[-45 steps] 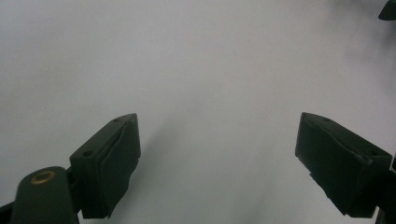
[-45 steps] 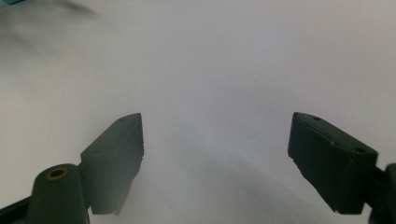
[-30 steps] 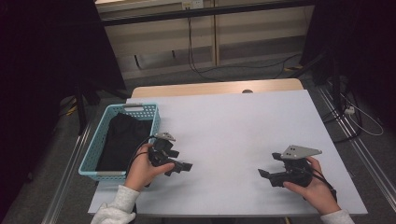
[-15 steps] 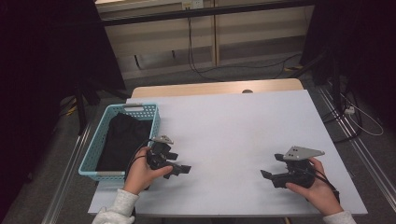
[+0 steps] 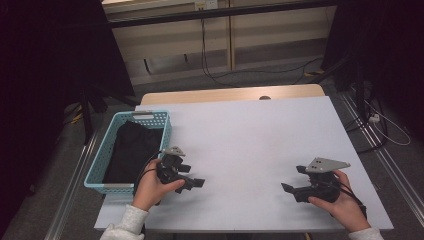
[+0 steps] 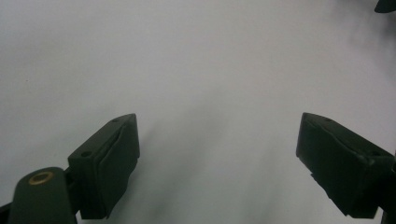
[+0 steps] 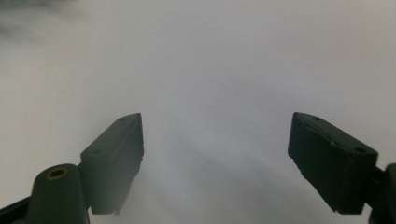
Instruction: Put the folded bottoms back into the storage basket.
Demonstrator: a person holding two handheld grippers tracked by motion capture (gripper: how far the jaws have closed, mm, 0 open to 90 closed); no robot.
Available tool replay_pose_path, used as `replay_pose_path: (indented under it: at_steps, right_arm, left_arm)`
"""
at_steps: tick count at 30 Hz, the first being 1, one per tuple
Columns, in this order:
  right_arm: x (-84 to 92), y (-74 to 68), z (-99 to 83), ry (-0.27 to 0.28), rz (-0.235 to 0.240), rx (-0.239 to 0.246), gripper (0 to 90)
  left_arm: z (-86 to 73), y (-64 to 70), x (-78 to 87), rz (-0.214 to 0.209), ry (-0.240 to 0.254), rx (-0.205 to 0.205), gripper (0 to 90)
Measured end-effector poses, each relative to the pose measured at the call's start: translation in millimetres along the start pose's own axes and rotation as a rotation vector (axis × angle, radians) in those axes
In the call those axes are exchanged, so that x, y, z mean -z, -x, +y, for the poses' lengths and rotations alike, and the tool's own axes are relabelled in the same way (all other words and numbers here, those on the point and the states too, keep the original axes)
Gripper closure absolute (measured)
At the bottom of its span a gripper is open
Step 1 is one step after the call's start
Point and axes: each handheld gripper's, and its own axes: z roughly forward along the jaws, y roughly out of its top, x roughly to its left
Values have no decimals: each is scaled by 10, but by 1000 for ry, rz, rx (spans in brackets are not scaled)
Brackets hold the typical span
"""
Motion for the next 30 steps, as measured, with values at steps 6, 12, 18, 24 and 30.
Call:
replay_pose_path:
  at_steps: [6,12,18,24,30]
  right_arm:
    - [8,7,-14,-2,0,5,181]
    - [13,-1,-10,3,4,6,181]
    - [13,-1,-9,2,3,6,181]
    - [16,-4,-10,1,2,8,181]
    - [18,-7,-9,0,0,10,181]
  left_arm:
    - [-23,25,-4,-2,9,-2,130]
    - [-53,55,1,-9,17,-15,129]
    - [-74,72,24,-14,26,-32,122]
    - [-107,102,26,-17,24,-47,120]
    - [-135,123,41,-24,27,-51,112]
